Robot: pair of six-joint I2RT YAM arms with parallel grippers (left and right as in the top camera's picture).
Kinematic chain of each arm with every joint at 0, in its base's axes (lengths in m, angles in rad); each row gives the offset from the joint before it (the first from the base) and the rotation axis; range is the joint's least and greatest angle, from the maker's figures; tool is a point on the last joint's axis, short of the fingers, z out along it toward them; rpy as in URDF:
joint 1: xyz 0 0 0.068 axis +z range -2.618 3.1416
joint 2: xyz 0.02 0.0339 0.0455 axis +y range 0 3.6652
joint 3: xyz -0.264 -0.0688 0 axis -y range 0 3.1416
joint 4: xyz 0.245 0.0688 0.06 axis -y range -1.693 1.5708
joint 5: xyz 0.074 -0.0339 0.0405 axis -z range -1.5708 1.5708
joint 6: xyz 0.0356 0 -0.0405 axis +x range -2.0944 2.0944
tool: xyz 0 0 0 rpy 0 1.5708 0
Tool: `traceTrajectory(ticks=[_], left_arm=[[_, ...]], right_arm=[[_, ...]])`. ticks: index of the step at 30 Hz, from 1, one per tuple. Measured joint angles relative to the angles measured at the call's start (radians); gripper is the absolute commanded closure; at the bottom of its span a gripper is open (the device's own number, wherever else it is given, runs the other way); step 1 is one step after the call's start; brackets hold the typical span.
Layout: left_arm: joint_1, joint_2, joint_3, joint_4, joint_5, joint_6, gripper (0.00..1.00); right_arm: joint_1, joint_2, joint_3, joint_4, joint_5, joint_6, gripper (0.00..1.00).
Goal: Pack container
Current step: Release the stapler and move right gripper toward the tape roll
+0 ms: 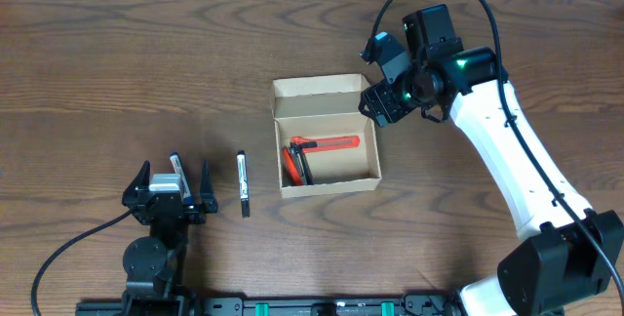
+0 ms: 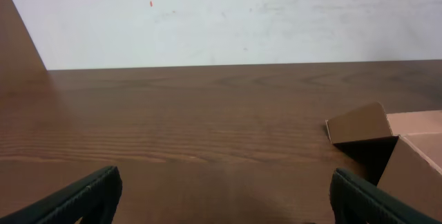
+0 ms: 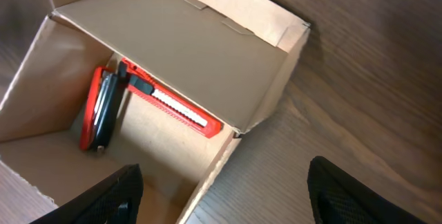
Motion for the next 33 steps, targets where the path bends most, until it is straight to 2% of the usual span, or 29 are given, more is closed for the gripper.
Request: traceTrajectory(ticks=[4, 7, 12, 15, 20, 23, 27, 33], left_arm=[[0.0, 0.0, 0.0, 0.0, 0.0, 0.0, 0.05], [0.0, 0.0, 0.0, 0.0, 0.0, 0.0, 0.05], [0.0, 0.0, 0.0, 0.0, 0.0, 0.0, 0.05], [0.0, 0.0, 0.0, 0.0, 0.002, 0.0, 0.05], [0.0, 0.0, 0.0, 0.0, 0.003, 0.0, 0.05], [0.0, 0.0, 0.0, -0.001, 0.003, 0.0, 0.05], [0.0, 0.0, 0.0, -0.001, 0.003, 0.0, 0.05], [0.0, 0.0, 0.0, -0.001, 0.003, 0.0, 0.05]], right_arm=[[-0.006, 0.0, 0.0, 0.04, 0.041, 0.076, 0.32], [-0.041, 0.0, 0.0, 0.075, 0.099, 0.211, 0.25], [-0.23, -0.004, 0.017, 0.044, 0.176, 0.494, 0.24], [-0.372, -0.006, 0.045, -0.029, 0.192, 0.589, 0.25], [-0.573, -0.016, 0.058, -0.208, 0.205, 0.659, 0.27], [-0.639, -0.017, 0.037, -0.243, 0.221, 0.678, 0.25], [-0.677, -0.023, -0.069, -0.207, 0.236, 0.686, 0.25], [-0.694, -0.023, -0.28, -0.06, 0.239, 0.68, 0.25]])
